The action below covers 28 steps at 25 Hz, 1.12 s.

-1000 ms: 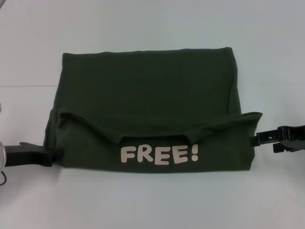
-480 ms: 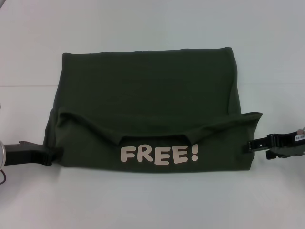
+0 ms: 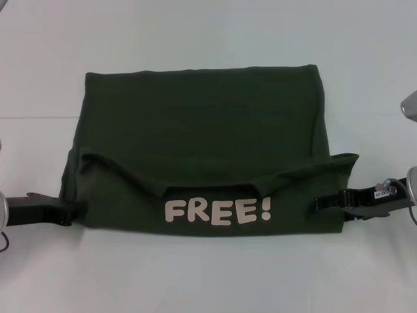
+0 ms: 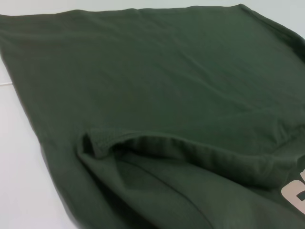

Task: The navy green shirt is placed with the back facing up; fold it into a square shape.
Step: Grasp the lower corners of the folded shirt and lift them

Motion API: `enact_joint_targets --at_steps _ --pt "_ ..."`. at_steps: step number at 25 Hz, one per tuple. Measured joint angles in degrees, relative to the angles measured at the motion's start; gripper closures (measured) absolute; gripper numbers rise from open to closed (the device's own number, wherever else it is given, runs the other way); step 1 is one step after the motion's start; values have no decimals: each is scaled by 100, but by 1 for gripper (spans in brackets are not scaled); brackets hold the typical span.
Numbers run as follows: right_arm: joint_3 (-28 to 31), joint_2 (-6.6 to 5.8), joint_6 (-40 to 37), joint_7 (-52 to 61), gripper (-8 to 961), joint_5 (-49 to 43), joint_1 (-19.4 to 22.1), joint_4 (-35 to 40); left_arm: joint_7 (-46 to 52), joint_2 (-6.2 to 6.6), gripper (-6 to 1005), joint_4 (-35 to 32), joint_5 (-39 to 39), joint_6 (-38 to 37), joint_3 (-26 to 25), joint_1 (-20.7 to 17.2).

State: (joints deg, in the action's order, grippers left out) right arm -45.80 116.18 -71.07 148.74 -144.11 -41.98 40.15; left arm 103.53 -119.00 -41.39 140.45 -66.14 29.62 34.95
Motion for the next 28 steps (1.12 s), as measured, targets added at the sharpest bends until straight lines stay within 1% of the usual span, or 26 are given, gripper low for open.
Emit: enact_joint_targets --at_steps 7,21,26,28 --pt "-17 92 109 -39 100 11 -20 -15 -10 0 942 0 0 -29 0 11" --pt "-66 160 204 -68 131 14 -84 -10 -8 0 935 0 0 -31 0 20" --pt "-85 168 223 -73 357 -4 -88 -8 -9 0 932 0 0 -37 0 20" --pt "-103 168 235 -73 401 -10 -88 -8 -8 0 931 0 0 -39 0 20"
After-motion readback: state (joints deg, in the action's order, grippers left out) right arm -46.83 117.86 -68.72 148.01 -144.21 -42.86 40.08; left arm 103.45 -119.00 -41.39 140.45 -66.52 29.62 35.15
